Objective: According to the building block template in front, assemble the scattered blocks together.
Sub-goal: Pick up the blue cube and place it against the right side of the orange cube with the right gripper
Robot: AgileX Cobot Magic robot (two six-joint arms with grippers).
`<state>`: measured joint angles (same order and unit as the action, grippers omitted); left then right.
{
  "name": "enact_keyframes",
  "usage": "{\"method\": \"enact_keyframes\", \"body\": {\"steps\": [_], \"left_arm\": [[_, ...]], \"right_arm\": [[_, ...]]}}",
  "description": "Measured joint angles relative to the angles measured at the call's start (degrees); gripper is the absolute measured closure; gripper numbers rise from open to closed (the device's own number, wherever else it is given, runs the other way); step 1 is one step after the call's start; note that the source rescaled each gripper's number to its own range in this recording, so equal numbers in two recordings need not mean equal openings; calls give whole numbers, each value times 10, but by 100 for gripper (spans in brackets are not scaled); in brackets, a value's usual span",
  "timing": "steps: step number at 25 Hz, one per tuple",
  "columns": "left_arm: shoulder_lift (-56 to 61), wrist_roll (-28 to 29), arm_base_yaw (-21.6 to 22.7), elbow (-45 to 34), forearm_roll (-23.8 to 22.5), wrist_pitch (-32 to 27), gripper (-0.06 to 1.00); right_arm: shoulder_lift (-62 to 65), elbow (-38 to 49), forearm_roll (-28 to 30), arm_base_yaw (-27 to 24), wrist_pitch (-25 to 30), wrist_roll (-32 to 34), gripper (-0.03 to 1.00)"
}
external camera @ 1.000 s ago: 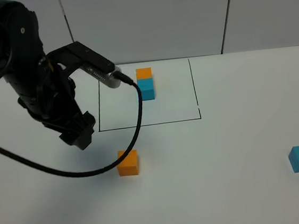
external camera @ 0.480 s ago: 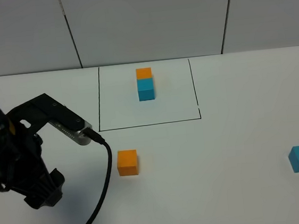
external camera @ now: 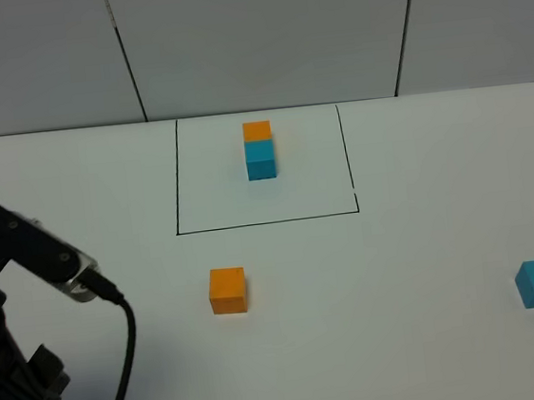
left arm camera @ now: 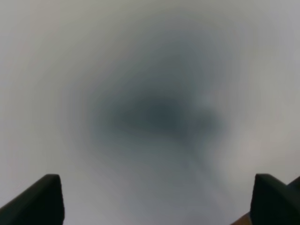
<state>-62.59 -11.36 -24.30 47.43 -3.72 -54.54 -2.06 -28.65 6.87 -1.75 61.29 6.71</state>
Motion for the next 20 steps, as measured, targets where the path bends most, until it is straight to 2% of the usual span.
{"method": "enact_keyframes", "body": {"steps": [3,8,15,20], "left_arm": [[66,26,0,-43,-17,27,-4],[157,41,0,-85,-21,25,-4],[257,52,0,-109,-25,-31,-4],[318,56,2,-128,-10,-63,-4]], "right_arm": [[0,0,0,0,0,0,40],[0,0,0,0,0,0,40],[0,0,0,0,0,0,40],[0,0,0,0,0,0,40]]}}
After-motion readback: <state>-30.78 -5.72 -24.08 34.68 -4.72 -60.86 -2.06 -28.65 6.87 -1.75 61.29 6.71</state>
